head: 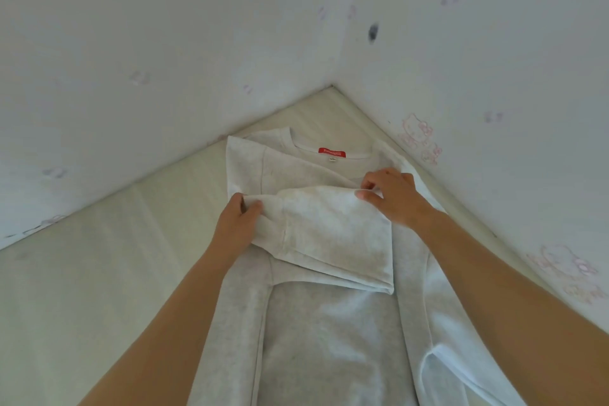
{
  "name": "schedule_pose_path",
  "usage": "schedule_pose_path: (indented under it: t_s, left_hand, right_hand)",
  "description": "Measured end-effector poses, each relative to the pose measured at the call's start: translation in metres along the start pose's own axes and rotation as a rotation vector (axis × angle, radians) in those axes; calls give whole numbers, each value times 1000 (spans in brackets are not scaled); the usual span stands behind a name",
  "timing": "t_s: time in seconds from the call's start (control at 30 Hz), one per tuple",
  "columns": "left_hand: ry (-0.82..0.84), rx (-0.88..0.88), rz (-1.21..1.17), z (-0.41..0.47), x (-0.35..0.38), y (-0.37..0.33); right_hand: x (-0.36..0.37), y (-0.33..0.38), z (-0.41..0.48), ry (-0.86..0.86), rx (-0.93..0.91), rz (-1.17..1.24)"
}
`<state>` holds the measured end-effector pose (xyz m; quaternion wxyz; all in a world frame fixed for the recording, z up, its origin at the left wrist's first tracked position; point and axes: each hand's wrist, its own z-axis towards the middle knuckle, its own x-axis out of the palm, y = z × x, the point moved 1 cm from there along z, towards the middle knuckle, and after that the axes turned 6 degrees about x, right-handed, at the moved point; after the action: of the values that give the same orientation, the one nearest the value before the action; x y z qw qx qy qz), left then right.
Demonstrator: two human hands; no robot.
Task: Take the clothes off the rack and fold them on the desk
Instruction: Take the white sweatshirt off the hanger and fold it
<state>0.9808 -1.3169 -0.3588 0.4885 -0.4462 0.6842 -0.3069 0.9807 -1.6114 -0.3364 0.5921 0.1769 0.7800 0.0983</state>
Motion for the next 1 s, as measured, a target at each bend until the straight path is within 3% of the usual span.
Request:
schedule_pose_path:
  t_s: [0.07, 0.17, 0.3, 0.4, 0.47, 0.57, 0.8, 0.9, 1.0]
  left_hand:
    - [8, -31, -66, 1, -6, 0]
    - [-75, 57, -58, 3, -11, -6]
    - [-318, 448, 592, -4, -7, -9]
    - [-88, 733, 852, -17, 18, 1]
    - [100, 725, 986, -22, 33, 21]
    - [149, 592, 1090, -19, 34, 53]
    - [90, 598, 1071, -39, 52, 46]
    - [165, 672, 1058, -72, 71, 53]
    - [169, 689, 1090, -79, 64, 65]
  right_hand:
    - [-2, 1, 1, -77, -16, 18]
    - [0, 3, 3, -289, -21, 23]
    - [16, 13, -5, -247, 89, 50]
    - [47, 31, -33, -272, 62, 92]
    - [74, 35, -54, -115, -70, -65]
    - [94, 15, -70, 35, -137, -271]
    - [80, -20, -107, 43, 60, -172]
    - [81, -29, -137, -71, 183, -169]
    - [88, -50, -167, -48, 331, -131]
